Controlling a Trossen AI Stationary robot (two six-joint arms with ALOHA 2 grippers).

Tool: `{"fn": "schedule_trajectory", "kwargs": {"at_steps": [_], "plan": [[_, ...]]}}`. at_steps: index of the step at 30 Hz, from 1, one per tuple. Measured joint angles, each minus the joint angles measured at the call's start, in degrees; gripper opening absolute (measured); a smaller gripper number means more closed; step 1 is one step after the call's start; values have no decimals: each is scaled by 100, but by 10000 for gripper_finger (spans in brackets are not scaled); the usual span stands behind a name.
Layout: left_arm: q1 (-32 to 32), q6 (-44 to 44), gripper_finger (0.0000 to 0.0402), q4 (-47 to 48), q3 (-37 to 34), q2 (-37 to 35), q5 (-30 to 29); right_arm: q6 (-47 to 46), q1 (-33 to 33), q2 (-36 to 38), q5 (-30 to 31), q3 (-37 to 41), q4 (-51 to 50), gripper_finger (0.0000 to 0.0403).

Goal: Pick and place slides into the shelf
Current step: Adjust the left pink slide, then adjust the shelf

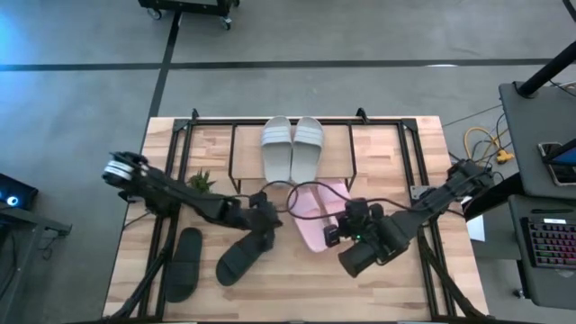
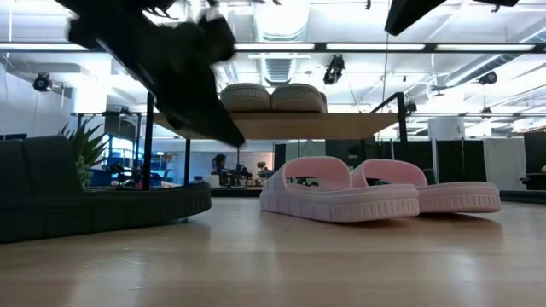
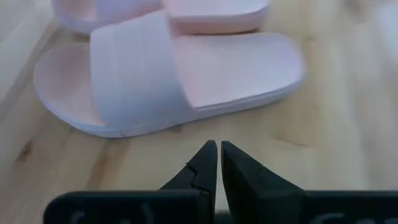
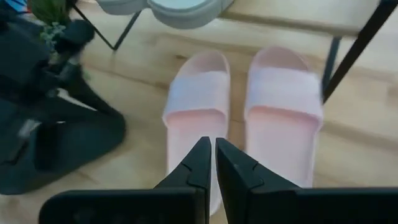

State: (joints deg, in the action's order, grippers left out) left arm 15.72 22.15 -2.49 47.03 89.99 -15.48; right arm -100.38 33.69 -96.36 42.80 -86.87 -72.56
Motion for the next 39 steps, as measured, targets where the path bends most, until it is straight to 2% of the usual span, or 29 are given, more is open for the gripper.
{"fn": "schedule_trajectory", "kwargs": {"at_steps": [8,15,19,26,32,39], "plan": [[-228,148,8,-15,694,1178,-257,291,35,86,72,0,-242,18],[-264,-113,8,-13,1212,1755,-989,287,90,79,47,0,-412,18],[-441,-337,8,7,1406,2012,-1111,176,97,79,27,0,-547,18],[-834,-310,8,225,1410,1995,-1528,283,94,77,-146,0,-555,18],[-857,-266,8,680,1399,1609,-1120,741,188,73,-1129,2,-633,18],[-346,-289,8,655,1380,1089,-1048,214,546,73,-1918,201,-665,18]]}}
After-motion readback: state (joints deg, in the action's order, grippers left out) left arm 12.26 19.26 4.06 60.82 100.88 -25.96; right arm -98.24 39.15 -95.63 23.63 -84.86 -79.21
